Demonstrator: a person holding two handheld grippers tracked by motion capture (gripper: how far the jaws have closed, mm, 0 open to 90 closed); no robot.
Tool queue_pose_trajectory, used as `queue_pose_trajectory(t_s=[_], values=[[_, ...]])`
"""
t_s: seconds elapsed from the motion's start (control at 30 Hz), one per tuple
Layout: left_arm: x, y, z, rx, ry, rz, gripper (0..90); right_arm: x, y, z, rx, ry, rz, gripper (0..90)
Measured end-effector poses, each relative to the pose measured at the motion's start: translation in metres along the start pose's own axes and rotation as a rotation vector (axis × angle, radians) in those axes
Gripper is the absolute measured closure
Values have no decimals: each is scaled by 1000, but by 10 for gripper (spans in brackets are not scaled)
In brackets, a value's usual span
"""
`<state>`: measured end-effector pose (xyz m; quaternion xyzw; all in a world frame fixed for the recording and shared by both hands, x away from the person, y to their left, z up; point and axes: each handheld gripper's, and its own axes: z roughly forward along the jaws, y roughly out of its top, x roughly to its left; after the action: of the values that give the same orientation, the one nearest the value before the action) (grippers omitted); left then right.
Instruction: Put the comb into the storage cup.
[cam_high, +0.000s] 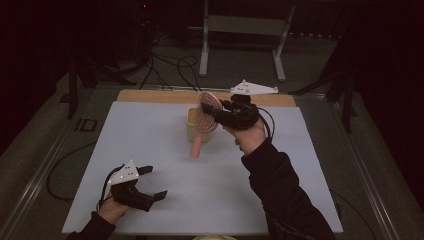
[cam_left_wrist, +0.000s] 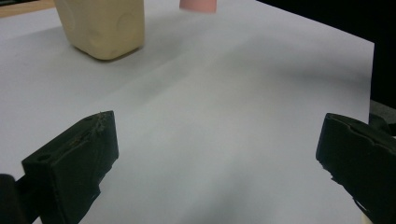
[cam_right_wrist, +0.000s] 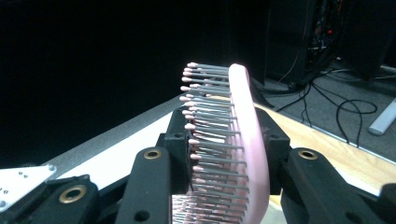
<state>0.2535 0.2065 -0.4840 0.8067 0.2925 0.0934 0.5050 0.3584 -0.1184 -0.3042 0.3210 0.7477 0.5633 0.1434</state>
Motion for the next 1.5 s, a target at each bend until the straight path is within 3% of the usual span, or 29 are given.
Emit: queue_pose_trajectory(t_s=[0.67, 1.17, 1.5], values=[[-1, -4, -1, -14, -28, 14, 0, -15, 24, 1, -43, -44, -22, 653], [-2, -5, -1, -24, -32, 14, 0, -24, 43, 16, -46, -75, -52, 653], [-3, -5, -1, -20, -33, 15, 0, -32, 45, 29, -53, -80, -49, 654]])
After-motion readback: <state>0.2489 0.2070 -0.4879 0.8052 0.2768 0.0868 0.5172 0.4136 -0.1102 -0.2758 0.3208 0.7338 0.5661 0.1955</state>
